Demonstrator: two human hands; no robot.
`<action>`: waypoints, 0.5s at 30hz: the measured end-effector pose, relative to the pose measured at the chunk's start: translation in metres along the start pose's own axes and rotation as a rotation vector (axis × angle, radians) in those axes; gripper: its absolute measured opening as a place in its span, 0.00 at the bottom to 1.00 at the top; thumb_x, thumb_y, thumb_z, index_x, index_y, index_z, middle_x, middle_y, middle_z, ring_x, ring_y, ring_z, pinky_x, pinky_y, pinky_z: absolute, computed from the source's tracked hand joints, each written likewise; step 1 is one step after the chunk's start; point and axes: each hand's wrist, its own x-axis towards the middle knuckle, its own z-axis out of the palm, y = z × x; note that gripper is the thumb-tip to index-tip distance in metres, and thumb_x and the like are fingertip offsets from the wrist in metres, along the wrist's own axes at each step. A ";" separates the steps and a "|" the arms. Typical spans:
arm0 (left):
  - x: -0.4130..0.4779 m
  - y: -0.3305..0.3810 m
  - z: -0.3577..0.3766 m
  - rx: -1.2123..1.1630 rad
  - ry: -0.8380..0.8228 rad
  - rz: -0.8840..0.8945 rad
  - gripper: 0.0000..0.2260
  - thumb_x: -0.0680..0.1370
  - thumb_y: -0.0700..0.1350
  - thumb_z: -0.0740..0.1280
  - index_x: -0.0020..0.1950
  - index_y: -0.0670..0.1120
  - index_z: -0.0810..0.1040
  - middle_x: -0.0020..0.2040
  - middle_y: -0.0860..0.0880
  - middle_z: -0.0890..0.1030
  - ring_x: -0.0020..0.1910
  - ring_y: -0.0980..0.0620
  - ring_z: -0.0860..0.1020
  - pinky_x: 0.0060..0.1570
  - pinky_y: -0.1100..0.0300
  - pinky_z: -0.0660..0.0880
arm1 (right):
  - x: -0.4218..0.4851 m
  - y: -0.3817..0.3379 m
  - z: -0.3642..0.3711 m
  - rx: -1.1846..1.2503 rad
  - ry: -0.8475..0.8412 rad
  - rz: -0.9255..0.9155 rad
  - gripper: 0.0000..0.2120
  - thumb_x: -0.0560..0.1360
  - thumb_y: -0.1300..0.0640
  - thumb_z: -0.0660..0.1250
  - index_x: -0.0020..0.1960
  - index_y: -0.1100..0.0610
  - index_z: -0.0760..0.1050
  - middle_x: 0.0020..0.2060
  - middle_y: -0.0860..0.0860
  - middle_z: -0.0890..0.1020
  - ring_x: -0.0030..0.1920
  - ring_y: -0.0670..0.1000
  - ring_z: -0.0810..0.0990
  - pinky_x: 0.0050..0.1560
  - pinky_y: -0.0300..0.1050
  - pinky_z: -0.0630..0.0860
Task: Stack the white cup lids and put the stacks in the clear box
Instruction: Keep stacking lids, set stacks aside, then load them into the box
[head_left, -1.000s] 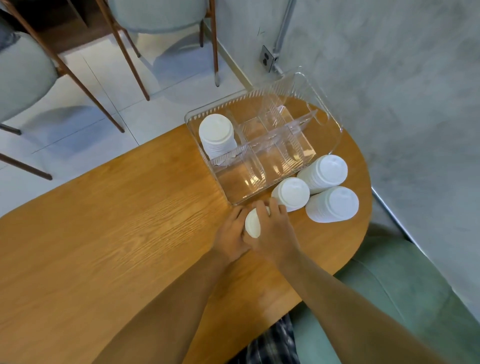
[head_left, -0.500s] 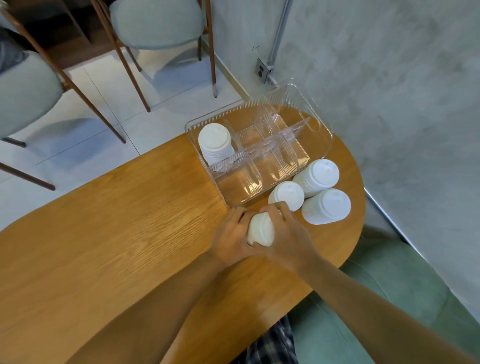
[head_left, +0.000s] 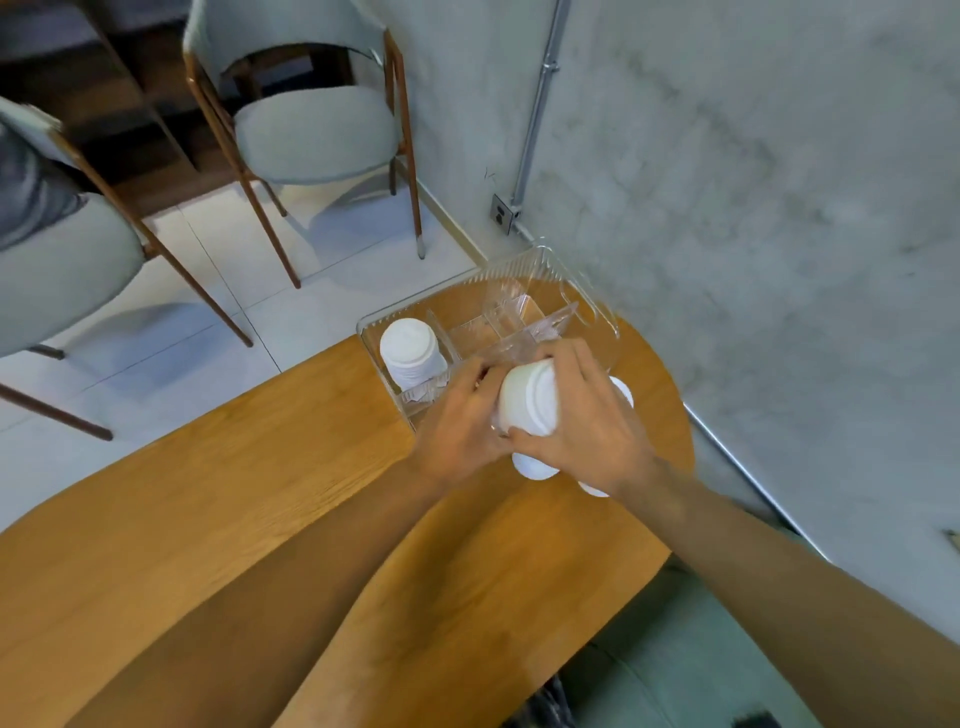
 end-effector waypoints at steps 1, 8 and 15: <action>0.010 -0.002 -0.006 0.001 0.024 0.010 0.38 0.67 0.55 0.83 0.72 0.41 0.75 0.66 0.41 0.77 0.64 0.42 0.76 0.59 0.51 0.76 | 0.011 0.000 -0.004 0.016 0.019 0.001 0.40 0.66 0.41 0.81 0.69 0.53 0.66 0.62 0.47 0.69 0.58 0.49 0.71 0.49 0.46 0.73; 0.073 -0.035 -0.028 0.079 0.017 -0.085 0.41 0.69 0.53 0.84 0.77 0.45 0.72 0.70 0.42 0.76 0.67 0.42 0.74 0.63 0.47 0.77 | 0.094 0.003 0.000 0.107 0.082 0.027 0.43 0.66 0.44 0.83 0.73 0.47 0.64 0.70 0.50 0.67 0.68 0.54 0.70 0.60 0.46 0.74; 0.119 -0.069 -0.034 0.045 -0.127 -0.261 0.37 0.75 0.55 0.79 0.80 0.52 0.68 0.76 0.49 0.74 0.72 0.45 0.74 0.73 0.45 0.72 | 0.154 0.019 0.032 0.142 0.016 0.026 0.43 0.68 0.46 0.82 0.75 0.44 0.62 0.72 0.50 0.65 0.71 0.56 0.69 0.64 0.51 0.77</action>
